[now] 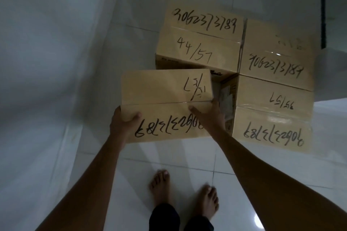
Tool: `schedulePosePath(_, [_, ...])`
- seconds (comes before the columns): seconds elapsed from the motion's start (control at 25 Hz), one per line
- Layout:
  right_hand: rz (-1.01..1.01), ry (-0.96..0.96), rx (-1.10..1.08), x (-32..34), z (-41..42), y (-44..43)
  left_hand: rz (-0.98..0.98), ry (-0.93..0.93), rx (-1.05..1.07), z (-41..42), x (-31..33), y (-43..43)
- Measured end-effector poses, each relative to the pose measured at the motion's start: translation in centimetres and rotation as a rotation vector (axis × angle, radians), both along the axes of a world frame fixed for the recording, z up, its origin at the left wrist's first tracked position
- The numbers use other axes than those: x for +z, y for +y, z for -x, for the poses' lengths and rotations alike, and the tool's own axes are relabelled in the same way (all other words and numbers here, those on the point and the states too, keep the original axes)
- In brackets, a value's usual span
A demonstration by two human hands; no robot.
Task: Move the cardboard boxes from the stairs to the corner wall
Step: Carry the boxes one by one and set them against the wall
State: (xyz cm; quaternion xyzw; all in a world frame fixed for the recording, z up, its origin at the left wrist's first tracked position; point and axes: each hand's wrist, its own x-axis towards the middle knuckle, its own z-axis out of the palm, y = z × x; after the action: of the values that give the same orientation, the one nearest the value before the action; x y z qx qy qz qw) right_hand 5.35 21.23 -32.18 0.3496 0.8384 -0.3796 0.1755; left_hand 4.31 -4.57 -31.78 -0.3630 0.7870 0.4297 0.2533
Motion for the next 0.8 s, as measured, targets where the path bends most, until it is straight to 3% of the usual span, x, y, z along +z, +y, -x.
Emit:
schedulePosePath(0.2, [-0.049,0.068,0.064,14.5,-1.6,-2.0,-0.006,-0.056,0.193,-4.6,15.8,-1.1])
schedulePosePath(0.48, [-0.083,0.177,0.345,48.0,-5.9,-5.3,0.084,0.090,0.421,-16.2,47.4,-1.9])
schedulePosePath(0.64, [-0.007,0.254,0.526,58.1,-9.9,-6.9,0.150,0.170,0.546,-24.3,56.6,-1.8])
schedulePosePath(0.8, [0.078,0.286,0.768,62.8,-16.3,-9.3,0.172,0.196,0.772,-35.0,61.7,-1.1])
